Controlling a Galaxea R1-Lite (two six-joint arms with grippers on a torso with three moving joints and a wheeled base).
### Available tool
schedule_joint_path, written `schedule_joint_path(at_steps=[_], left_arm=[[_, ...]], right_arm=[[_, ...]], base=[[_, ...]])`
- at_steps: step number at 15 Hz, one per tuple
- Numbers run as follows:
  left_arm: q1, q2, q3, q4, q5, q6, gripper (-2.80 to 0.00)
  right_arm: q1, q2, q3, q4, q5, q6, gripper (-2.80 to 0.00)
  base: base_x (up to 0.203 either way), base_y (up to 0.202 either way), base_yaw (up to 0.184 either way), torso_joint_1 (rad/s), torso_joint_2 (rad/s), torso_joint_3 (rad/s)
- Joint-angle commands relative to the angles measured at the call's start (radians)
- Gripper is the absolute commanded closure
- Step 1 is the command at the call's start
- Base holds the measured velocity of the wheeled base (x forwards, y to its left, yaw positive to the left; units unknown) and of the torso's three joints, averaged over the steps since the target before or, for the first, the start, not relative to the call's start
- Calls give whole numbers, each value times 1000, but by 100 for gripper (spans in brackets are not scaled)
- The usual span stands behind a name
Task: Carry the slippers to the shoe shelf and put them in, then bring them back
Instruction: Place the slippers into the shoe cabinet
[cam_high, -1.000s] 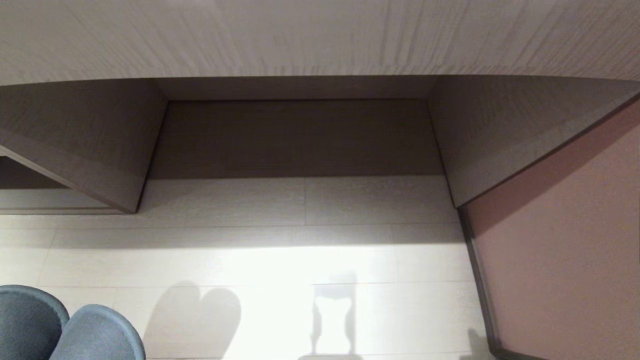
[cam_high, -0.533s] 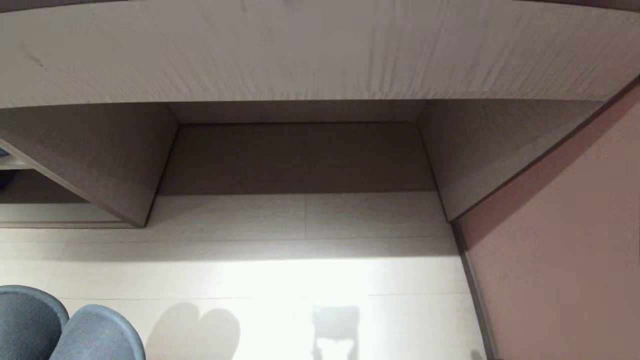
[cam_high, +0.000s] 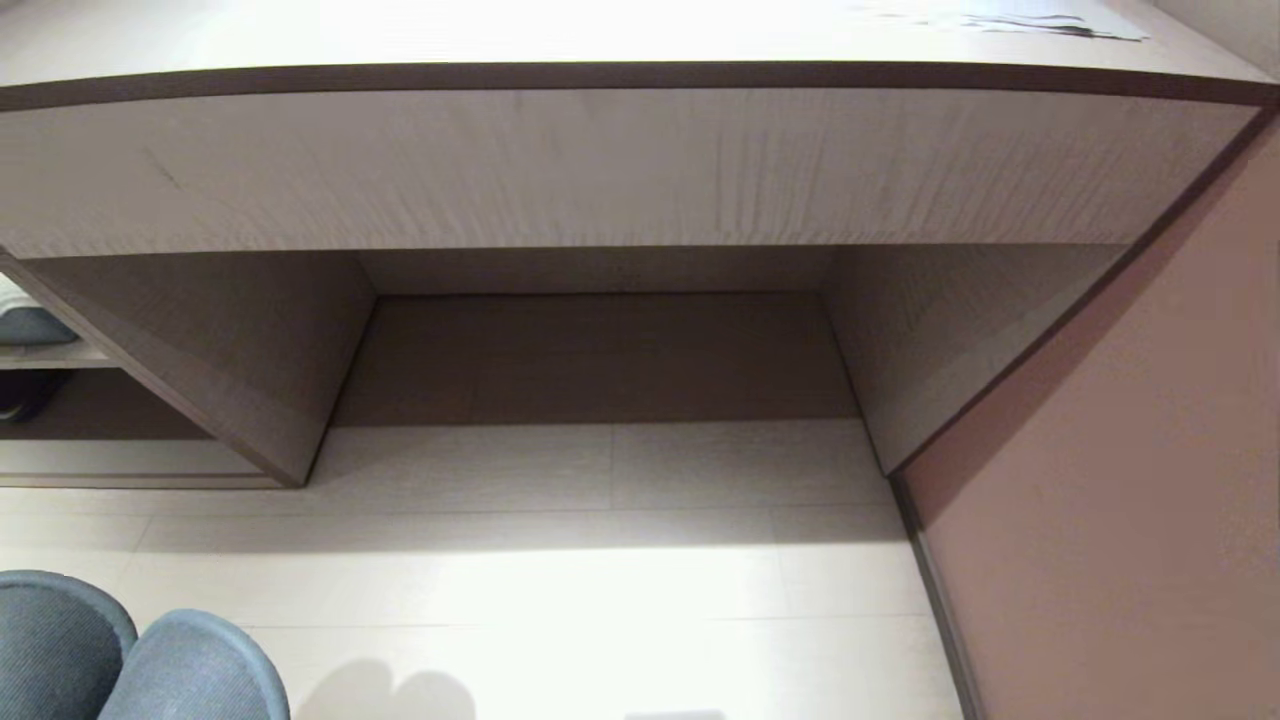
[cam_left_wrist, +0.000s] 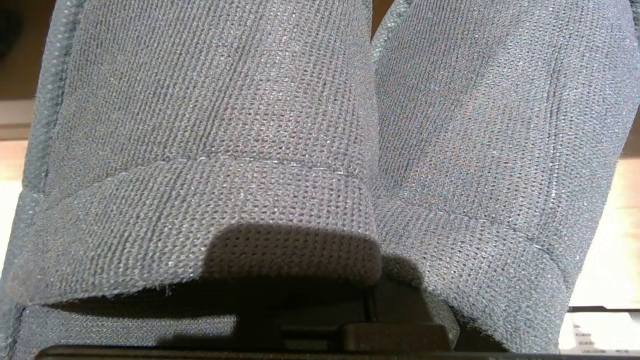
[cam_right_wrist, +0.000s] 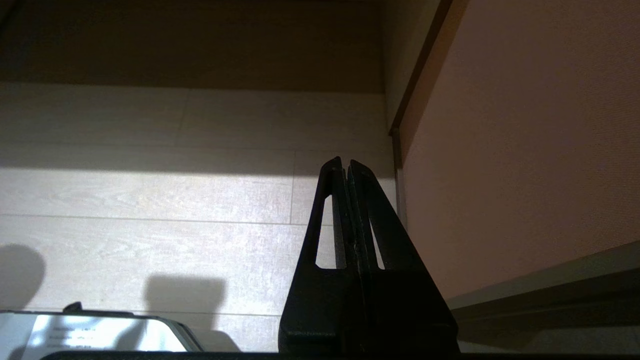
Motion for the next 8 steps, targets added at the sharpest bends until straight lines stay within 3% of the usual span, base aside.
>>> schedule_joint_path(at_steps=[1,8], left_arm=[[0,2,1,-1,0,0,0],[0,1,0,-1,0,0,0]], right_arm=[[0,-1,0,0,0,0,0],[0,-1,0,0,0,0,0]], base=[[0,0,0,-7,6,207],[0,0,0,2,2,203]])
